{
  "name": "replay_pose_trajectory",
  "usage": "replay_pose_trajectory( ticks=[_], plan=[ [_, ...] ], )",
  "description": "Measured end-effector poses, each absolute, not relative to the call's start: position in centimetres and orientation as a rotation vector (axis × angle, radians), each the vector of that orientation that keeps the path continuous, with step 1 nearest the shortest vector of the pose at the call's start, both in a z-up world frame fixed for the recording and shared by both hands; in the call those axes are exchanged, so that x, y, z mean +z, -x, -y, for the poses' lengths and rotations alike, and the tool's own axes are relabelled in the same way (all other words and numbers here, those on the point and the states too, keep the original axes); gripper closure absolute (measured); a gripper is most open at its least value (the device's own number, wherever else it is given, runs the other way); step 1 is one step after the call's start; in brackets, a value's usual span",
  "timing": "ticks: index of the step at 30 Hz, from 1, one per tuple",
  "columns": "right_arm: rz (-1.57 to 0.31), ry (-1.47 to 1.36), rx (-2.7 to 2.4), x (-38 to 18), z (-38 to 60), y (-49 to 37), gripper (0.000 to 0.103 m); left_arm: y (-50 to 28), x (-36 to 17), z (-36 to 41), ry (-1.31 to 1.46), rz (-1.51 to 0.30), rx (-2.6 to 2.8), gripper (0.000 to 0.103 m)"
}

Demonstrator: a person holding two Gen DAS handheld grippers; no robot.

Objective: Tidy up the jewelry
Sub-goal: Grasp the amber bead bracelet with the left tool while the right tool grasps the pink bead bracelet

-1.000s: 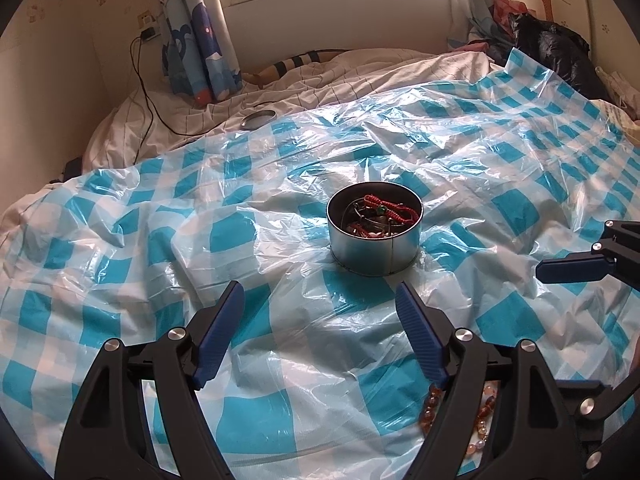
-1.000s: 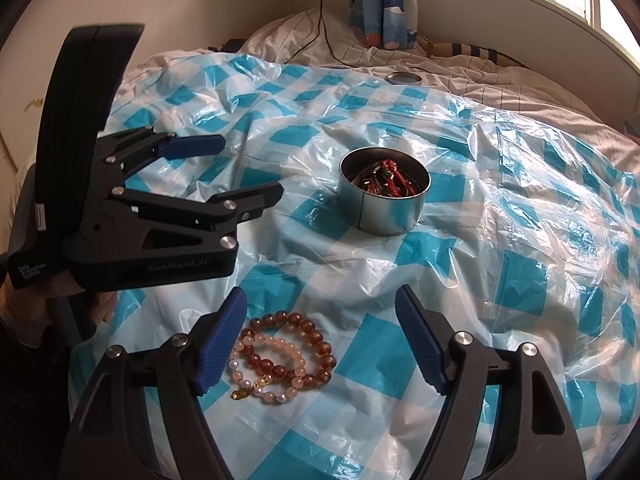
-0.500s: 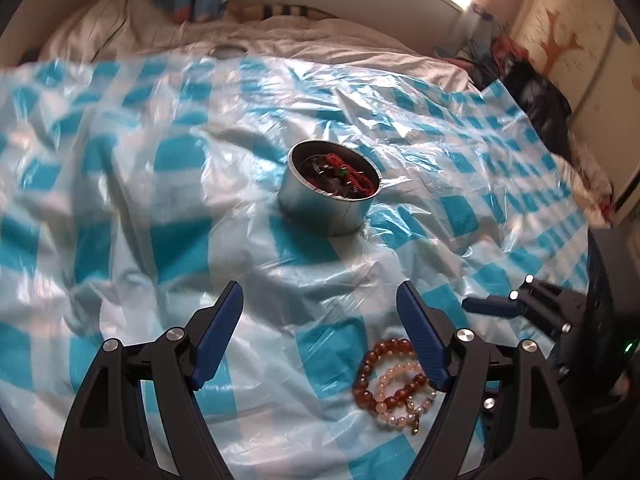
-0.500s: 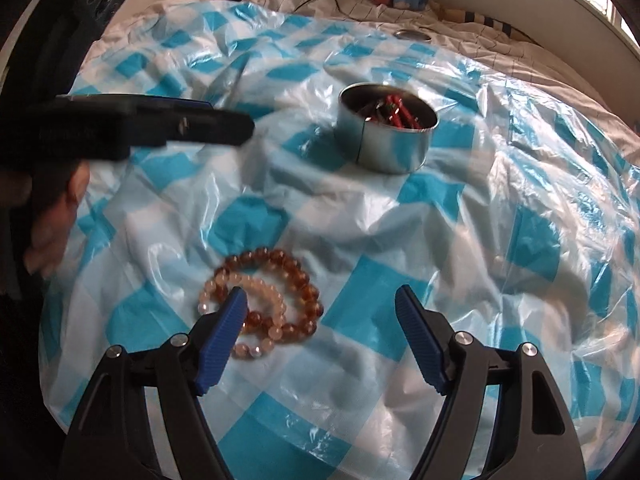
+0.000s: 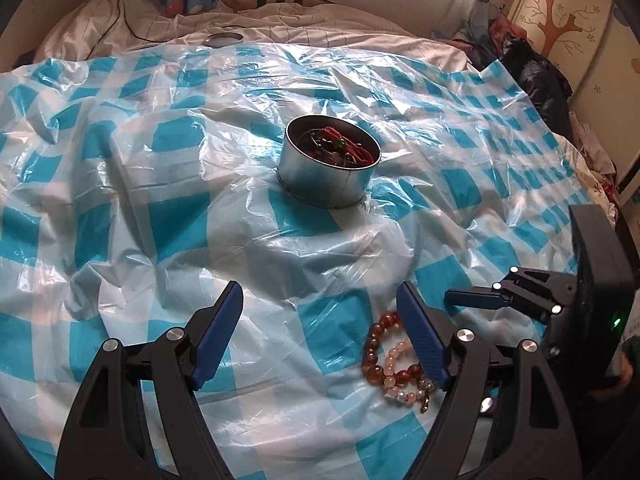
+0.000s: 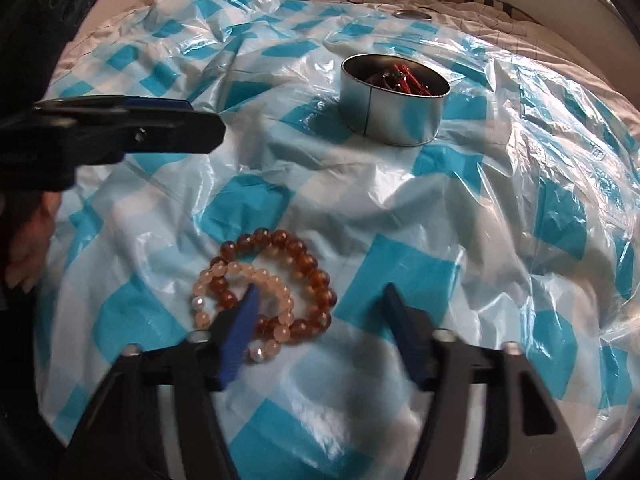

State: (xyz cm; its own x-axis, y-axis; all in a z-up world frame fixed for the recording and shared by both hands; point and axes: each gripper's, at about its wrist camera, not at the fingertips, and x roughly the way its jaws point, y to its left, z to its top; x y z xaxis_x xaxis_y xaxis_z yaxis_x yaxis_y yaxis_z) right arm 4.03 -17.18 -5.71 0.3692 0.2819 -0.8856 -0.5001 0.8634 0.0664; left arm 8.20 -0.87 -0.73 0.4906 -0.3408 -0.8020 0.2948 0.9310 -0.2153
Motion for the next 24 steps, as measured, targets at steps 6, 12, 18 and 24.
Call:
replay_pose_trajectory(
  ticks=[6,12,18,24],
  plan=[
    [-1.098,0.265,0.554,-5.4,16.8,-3.0,0.074,-8.1,-1.3,1.6,0.016,-0.998,-0.385,0.028],
    [-1.132,0.307,0.576,-5.5,16.3,-1.6,0.074,-8.1,-1.5,1.9,0.003,-1.0,-0.381,0.028],
    [-1.109,0.297,0.562,-5.5,16.4,-1.1,0.094,-8.1,-2.0,3.0,-0.02,-1.012,-0.402,0.028],
    [-1.052,0.282,0.567,-3.2,17.7,-0.4,0.095,-7.9,-2.7,3.8,-0.044,-1.027,-0.421,0.028]
  ],
)
